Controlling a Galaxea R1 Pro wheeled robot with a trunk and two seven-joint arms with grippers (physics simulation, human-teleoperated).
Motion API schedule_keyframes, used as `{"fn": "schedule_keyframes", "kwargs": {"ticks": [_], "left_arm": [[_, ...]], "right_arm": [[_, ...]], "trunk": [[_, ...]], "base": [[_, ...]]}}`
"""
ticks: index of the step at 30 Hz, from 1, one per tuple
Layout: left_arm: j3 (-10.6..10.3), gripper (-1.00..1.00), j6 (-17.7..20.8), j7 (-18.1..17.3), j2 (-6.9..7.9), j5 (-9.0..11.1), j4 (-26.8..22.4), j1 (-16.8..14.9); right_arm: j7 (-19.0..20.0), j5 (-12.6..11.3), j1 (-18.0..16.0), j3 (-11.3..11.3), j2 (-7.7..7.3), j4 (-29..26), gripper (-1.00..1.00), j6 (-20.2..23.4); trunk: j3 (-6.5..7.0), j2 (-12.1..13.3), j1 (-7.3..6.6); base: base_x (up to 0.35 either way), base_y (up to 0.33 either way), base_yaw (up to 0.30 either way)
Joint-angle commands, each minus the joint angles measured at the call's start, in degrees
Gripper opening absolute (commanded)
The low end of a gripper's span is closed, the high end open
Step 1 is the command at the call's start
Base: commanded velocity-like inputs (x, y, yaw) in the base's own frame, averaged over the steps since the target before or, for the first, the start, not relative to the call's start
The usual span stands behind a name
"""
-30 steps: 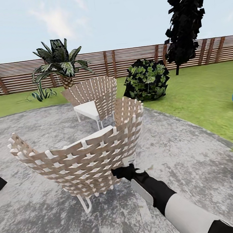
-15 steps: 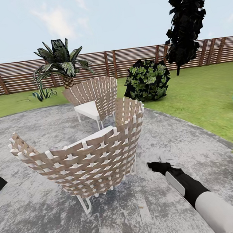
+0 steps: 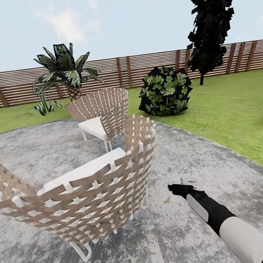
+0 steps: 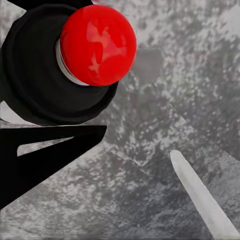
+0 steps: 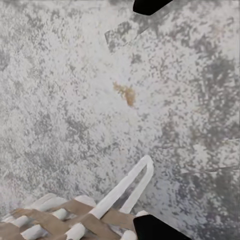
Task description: Pick up the pesticide atomizer in the garden and spray insectifuge to fully cover both potted plants in the garden.
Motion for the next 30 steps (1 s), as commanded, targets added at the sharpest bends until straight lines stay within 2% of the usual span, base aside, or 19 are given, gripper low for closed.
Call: {"fn": "schedule_keyframes", "kwargs": {"ticks": [1, 4, 7, 17, 30], "left_arm": [[0.11, -1.00, -0.03, -0.19, 0.12, 0.12, 0.02, 0.00], [0.60, -1.00, -0.08, -0.63, 0.48, 0.51, 0.08, 0.13], [0.99, -1.00, -0.09, -0.66, 0.39, 0.50, 0.08, 0.31], [1.08, -1.00, -0.09, -0.17, 0.31, 0.39, 0.09, 0.35], [1.07, -1.00, -0.06, -0.66, 0.54, 0.41, 0.09, 0.34]], "right_arm": [[-0.77, -0.05, -0.03, 0.01, 0.01, -0.07, 1.00, 0.01], [-4.59, -0.11, -0.33, -0.12, 0.88, 0.23, 1.00, 0.02], [-6.03, 0.03, -0.42, -0.23, 1.11, 0.10, 1.00, 0.00], [-6.02, -0.18, -0.45, -0.66, 1.19, 0.18, 1.00, -0.07], [-5.75, 0.23, -0.44, -0.39, 1.24, -0.01, 1.00, -0.36]], "trunk": [[0.00, 0.00, 0.00], [0.00, 0.00, 0.00], [0.00, 0.00, 0.00], [0.00, 0.00, 0.00], [0.00, 0.00, 0.00]], "base": [[0.253, -0.242, 0.155], [0.251, -0.244, 0.231], [0.243, -0.253, 0.260], [0.228, -0.241, 0.262], [0.009, -0.009, 0.264]]}}
